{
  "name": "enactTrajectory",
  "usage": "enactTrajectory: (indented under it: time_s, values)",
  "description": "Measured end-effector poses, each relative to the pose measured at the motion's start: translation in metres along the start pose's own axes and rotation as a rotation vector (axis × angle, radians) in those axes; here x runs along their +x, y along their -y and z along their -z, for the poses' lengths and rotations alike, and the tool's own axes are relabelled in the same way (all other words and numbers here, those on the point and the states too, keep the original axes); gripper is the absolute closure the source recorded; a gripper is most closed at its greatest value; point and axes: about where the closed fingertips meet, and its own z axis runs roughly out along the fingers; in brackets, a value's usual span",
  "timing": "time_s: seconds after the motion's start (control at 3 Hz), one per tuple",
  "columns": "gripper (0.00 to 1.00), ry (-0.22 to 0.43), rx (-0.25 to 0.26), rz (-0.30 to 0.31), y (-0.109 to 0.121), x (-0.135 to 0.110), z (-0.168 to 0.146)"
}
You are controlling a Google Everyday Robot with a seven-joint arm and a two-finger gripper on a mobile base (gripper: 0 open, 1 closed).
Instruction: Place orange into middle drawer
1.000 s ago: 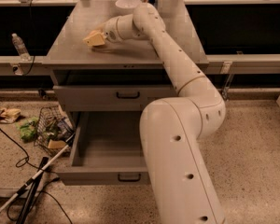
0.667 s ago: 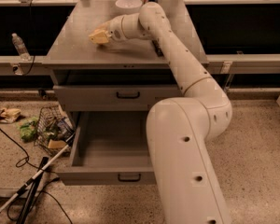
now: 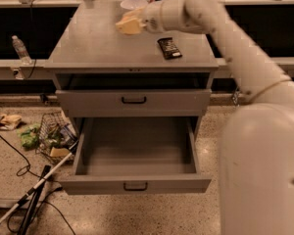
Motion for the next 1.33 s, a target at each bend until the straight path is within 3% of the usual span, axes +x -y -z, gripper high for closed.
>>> enactTrajectory:
  time_s: [0.33, 0.67, 1.0, 1.33]
  values:
    - [1.00, 0.020, 0.104, -0.056, -0.034, -0.044, 0.102]
    - [1.00, -0.022, 0.130, -0.149, -0.073, -0.035, 0.135]
    - [1.00, -0.112, 0.092, -0.292, -0.125, 0.007, 0.140]
    - [1.00, -0.191, 0.017, -0.459, -0.162, 0.055, 0.132]
